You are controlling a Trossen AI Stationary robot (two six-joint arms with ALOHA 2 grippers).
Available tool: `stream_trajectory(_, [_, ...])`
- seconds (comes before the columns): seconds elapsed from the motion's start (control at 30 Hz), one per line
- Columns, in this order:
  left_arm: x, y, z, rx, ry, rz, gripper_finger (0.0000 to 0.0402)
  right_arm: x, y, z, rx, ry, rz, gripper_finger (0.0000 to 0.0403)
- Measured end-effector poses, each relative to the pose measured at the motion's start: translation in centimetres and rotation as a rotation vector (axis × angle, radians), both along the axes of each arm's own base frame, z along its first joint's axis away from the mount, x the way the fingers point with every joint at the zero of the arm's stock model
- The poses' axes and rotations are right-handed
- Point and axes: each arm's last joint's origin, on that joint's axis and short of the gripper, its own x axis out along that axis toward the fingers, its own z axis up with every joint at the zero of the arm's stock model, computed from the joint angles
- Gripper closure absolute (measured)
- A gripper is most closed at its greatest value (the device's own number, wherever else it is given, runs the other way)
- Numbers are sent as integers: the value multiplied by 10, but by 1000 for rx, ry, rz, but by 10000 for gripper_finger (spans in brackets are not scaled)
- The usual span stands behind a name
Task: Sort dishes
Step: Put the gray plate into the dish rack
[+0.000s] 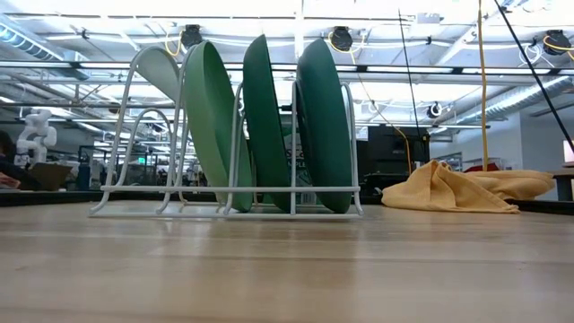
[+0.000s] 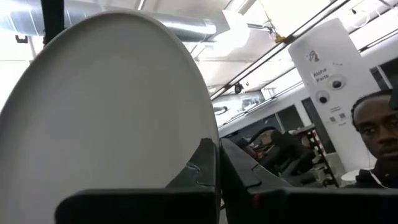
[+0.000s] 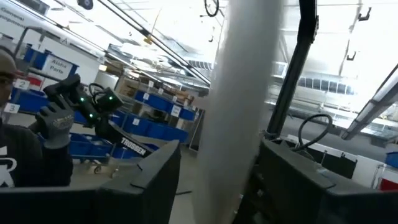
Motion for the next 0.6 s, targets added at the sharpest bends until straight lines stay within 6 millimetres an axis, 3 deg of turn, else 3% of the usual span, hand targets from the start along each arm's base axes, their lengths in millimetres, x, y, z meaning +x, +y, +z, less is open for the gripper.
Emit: stream_trajectory(0.6, [12,11,-1,-6,31,75,401,-1,3,-1,-38,-20,60,359])
